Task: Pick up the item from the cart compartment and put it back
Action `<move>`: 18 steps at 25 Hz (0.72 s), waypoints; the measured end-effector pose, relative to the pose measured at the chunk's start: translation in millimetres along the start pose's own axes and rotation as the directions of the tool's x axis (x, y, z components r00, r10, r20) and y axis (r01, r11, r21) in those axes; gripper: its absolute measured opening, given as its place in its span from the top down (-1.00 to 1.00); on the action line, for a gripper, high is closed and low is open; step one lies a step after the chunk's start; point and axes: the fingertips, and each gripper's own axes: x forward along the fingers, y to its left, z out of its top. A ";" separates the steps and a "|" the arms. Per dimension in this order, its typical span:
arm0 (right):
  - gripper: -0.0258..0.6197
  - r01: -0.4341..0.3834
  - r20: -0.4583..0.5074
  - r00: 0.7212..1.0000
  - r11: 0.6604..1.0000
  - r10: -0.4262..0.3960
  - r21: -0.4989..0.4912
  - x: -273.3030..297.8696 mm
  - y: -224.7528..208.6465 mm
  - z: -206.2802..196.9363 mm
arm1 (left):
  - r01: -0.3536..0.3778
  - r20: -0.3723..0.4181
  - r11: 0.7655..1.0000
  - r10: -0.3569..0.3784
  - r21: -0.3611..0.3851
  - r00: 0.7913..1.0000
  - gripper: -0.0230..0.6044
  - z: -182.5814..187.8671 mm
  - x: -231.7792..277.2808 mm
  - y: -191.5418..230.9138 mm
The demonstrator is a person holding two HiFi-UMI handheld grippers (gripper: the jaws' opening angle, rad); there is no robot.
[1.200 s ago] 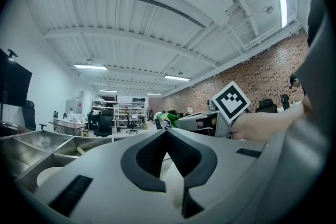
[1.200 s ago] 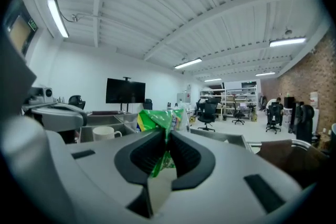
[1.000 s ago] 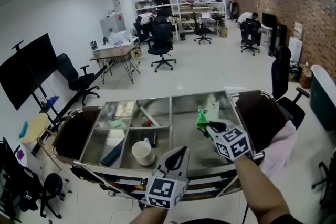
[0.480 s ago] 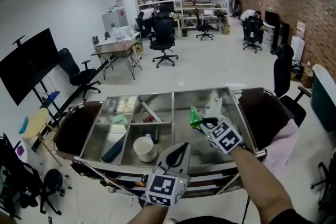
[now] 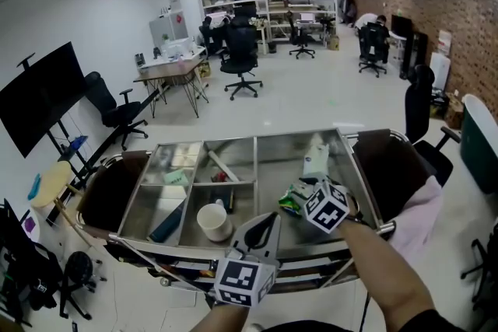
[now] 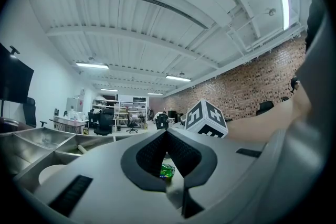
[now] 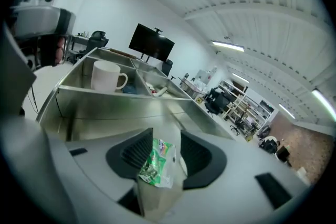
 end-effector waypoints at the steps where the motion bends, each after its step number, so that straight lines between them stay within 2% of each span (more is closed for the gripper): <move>1: 0.33 0.000 0.008 1.000 1.000 -0.001 0.007 -1.0 -0.8 1.1 | 0.000 -0.001 1.000 0.000 0.000 1.000 0.93 -0.4 0.5 0.2; 5: 0.33 -0.016 0.013 1.000 0.999 0.015 0.043 -2.0 -0.2 -0.5 | -0.004 -0.002 1.000 0.004 0.000 1.000 0.93 -0.9 2.7 1.0; 7: 0.46 -0.023 0.036 0.999 0.997 0.020 0.076 -4.4 -0.3 0.9 | -0.005 -0.003 1.000 0.005 0.002 1.000 0.93 -1.5 2.7 1.0; 9: 0.82 -0.029 0.067 0.998 0.990 0.020 0.136 -8.9 -1.0 2.8 | -0.004 -0.005 1.000 0.004 0.001 1.000 0.93 -2.3 2.7 0.5; 12: 0.85 -0.071 0.119 0.992 0.962 0.040 0.262 -15.4 -2.1 5.9 | 0.003 -0.006 1.000 -0.003 -0.005 1.000 0.93 -3.3 2.8 -1.3; 18: 0.86 -0.104 0.204 0.979 0.907 0.021 0.408 -34.7 -12.1 8.7 | -0.005 -0.011 1.000 0.005 -0.001 1.000 0.93 -4.0 3.8 -1.5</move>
